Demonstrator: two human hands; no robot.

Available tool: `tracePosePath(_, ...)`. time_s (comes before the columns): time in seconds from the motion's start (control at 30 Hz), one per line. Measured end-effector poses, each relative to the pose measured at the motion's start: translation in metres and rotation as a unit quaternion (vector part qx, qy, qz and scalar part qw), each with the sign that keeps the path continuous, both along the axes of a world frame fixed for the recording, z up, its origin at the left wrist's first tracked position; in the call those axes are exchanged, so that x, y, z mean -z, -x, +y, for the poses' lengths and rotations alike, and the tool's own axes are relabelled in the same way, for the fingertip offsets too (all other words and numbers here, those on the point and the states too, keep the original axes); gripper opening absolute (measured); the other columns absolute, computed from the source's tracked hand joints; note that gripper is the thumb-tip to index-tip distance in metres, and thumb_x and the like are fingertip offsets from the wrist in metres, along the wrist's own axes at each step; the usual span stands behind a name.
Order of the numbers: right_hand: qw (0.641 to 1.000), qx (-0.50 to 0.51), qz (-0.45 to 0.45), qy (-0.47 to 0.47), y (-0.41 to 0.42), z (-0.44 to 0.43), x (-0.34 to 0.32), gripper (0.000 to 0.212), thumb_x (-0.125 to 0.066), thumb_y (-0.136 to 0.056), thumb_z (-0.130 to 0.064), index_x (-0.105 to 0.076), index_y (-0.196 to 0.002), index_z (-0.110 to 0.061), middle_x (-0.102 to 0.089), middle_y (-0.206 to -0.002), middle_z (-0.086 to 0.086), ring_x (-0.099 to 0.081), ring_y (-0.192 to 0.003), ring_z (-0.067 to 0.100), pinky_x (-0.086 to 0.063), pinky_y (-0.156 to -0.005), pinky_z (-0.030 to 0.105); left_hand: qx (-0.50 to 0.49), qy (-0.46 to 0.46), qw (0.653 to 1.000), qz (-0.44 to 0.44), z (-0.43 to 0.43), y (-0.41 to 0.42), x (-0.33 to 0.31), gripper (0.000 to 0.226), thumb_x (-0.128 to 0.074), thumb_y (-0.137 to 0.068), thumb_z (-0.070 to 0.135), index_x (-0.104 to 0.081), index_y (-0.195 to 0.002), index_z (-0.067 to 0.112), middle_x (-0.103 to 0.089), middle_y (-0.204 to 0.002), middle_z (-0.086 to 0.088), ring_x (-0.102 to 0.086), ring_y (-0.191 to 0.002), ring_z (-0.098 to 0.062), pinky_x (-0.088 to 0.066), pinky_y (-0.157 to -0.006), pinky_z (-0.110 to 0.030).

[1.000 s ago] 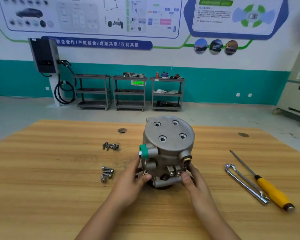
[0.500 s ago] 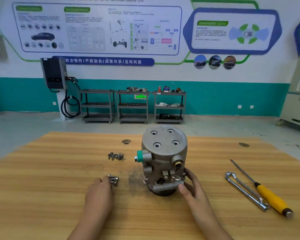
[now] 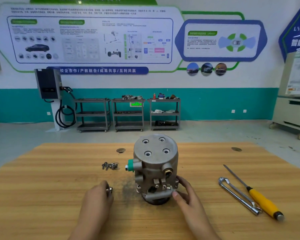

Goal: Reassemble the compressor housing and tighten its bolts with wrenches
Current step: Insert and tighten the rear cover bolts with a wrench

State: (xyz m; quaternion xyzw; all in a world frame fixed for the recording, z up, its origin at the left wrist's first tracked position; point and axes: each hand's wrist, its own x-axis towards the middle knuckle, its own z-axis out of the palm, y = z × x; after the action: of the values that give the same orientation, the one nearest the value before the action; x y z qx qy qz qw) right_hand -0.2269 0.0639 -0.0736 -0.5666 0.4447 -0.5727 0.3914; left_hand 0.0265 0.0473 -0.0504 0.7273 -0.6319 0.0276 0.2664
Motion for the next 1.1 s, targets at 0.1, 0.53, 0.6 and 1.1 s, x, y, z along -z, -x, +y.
tracePosePath(0.1, 1.0, 0.006, 0.003, -0.002, -0.001, 0.001, -0.001, 0.041, -0.058, -0.089, -0.003, -0.05, -0.118, -0.031, -0.056, -0.119, -0.016, -0.062, -0.098, 0.003, -0.043, -0.068, 0.005, 0.027, 0.162, 0.977, 0.133, 0.011, 0.014, -0.03, 0.003, -0.061, -0.087, 0.017, -0.061, -0.09, 0.016, -0.066, -0.077, 0.004, -0.061, -0.072, -0.017, -0.043, -0.058, -0.03)
tracePosePath(0.53, 0.999, 0.021, 0.023, -0.018, 0.0, 0.004, -0.003, 0.041, -0.057, -0.091, -0.008, -0.049, -0.123, -0.032, -0.061, -0.119, -0.011, -0.065, -0.098, 0.007, -0.042, -0.073, 0.005, 0.282, 0.142, 0.919, 0.237, 0.033, 0.091, -0.13, 0.013, -0.063, -0.088, 0.028, -0.067, -0.095, 0.037, -0.07, -0.082, 0.021, -0.06, -0.08, 0.01, -0.046, -0.067, -0.012)
tracePosePath(0.6, 0.999, 0.023, 0.025, -0.019, 0.001, 0.004, -0.004, 0.041, -0.056, -0.091, -0.009, -0.049, -0.123, -0.033, -0.063, -0.116, -0.012, -0.065, -0.097, 0.007, -0.042, -0.072, 0.005, 0.271, 0.123, 0.937, 0.183, 0.025, 0.097, -0.132, 0.016, -0.061, -0.089, 0.03, -0.068, -0.103, 0.034, -0.07, -0.089, 0.019, -0.059, -0.082, 0.008, -0.04, -0.065, -0.005)
tracePosePath(1.1, 0.998, 0.034, 0.047, -0.026, -0.001, 0.01, -0.009, 0.037, -0.057, -0.091, -0.011, -0.05, -0.118, -0.035, -0.069, -0.098, -0.003, -0.063, -0.073, -0.007, -0.041, -0.065, 0.004, 0.246, 0.115, 0.961, 0.06, 0.009, 0.117, -0.131, 0.022, -0.057, -0.091, 0.035, -0.069, -0.11, 0.031, -0.051, -0.089, 0.013, -0.047, -0.073, -0.002, -0.029, -0.058, -0.012)
